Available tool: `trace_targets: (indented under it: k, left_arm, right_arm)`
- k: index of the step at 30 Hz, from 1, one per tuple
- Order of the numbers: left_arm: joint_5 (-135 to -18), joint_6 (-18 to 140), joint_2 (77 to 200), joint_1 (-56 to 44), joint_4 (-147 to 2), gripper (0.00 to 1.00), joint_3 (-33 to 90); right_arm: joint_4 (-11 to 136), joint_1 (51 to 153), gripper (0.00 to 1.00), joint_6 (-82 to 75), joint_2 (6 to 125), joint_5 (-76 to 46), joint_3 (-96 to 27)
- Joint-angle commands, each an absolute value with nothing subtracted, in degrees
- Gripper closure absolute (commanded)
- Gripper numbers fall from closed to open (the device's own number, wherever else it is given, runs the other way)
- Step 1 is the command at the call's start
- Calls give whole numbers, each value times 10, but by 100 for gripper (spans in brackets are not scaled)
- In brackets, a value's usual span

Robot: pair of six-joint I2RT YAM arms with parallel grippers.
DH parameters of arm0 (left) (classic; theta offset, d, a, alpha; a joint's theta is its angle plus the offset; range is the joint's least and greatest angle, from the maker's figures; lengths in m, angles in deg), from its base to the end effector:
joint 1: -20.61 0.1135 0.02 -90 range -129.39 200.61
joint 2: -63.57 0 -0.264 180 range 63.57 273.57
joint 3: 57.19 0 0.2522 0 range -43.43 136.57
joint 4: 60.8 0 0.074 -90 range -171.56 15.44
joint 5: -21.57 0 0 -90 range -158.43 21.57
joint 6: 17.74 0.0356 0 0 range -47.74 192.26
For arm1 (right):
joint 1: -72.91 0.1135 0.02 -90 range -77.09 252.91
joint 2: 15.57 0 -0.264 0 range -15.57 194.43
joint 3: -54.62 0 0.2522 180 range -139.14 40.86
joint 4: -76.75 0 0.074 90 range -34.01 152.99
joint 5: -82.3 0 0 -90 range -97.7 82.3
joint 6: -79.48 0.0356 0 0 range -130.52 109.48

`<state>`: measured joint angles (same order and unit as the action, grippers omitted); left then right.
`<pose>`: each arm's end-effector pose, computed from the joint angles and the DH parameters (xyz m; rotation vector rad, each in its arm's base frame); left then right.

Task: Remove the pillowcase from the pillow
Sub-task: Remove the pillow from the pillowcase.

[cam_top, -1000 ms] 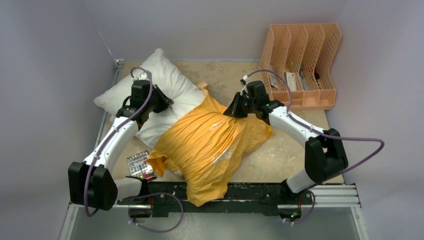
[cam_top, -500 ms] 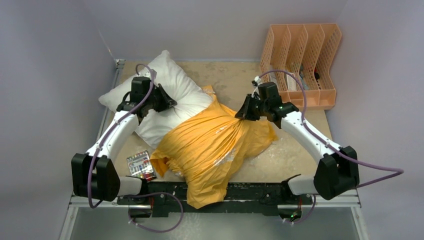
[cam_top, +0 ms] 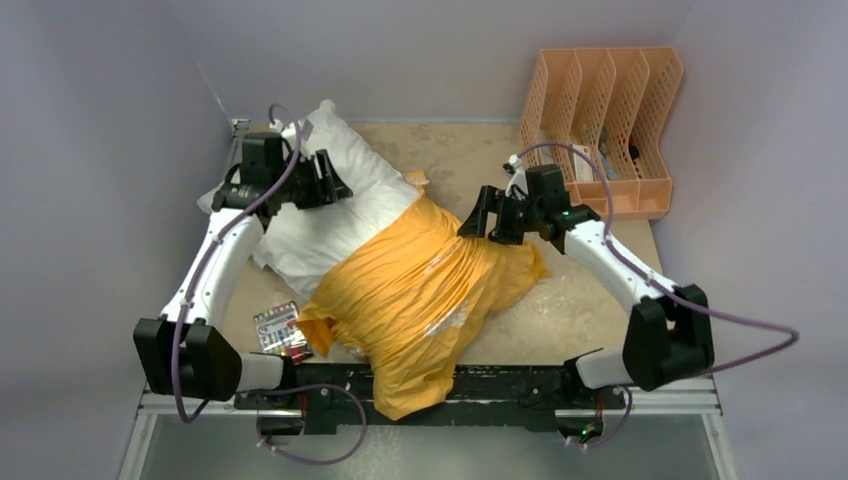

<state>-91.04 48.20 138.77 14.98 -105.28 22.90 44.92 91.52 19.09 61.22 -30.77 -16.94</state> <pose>0.2835 -0.0417 0.3221 -0.1540 2.2941 -0.7184 0.2761 0.1077 0.2832 -0.0122 2.3109 0.8959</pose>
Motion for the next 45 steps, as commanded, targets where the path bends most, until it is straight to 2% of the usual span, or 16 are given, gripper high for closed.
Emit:
trace_targets:
  k: [1, 5, 8, 10, 13, 15, 17, 18, 19, 20, 22, 31, 34, 40, 43, 45]
  left_arm:
    - [-922, 550, 1415, 142, -1109, 40, 362]
    - [-694, 562, 1576, -41, -1278, 30, 581]
    - [-616, 508, 1683, -48, -1316, 26, 647]
    - [-617, 509, 1723, -63, -1327, 24, 668]
    - [-502, 513, 1818, -94, -1453, 22, 728]
    - [-498, 515, 1824, -97, -1439, 16, 659]
    - [-511, 508, 1800, -96, -1395, 18, 587]
    - [-525, 507, 1784, -96, -1362, 28, 560]
    - [-526, 503, 1774, -94, -1348, 55, 546]
    - [-514, 499, 1766, -92, -1341, 94, 541]
    - [-493, 498, 1750, -79, -1329, 100, 536]
    - [-513, 503, 1650, 77, -1256, 100, 542]
    - [-518, 497, 1643, 78, -1252, 100, 534]
    - [-590, 475, 1607, 77, -1184, 100, 472]
    - [-605, 470, 1583, 77, -1173, 100, 459]
    - [-623, 468, 1556, 77, -1147, 100, 437]
  right_arm:
    - [613, 922, 18, 219, 682, -531, -131]
    - [625, 949, 47, 214, 697, -424, -127]
    - [624, 951, 61, 199, 684, -407, -128]
    - [627, 951, 62, 191, 676, -403, -121]
    - [595, 954, 61, 170, 672, -376, -126]
    - [574, 964, 59, 147, 652, -331, -119]
    - [569, 966, 60, 133, 621, -293, -102]
    - [564, 966, 66, 130, 605, -280, -94]
    - [557, 966, 76, 131, 589, -276, -85]
    - [551, 966, 82, 146, 576, -270, -78]
    - [526, 966, 100, 163, 551, -234, -71]
    - [373, 940, 100, 291, 370, 29, -28]
    - [397, 937, 100, 285, 346, 25, -38]
    - [402, 937, 100, 219, 423, -66, -118]
    - [416, 937, 85, 179, 449, -141, -143]
    - [407, 937, 49, 181, 461, -138, -170]
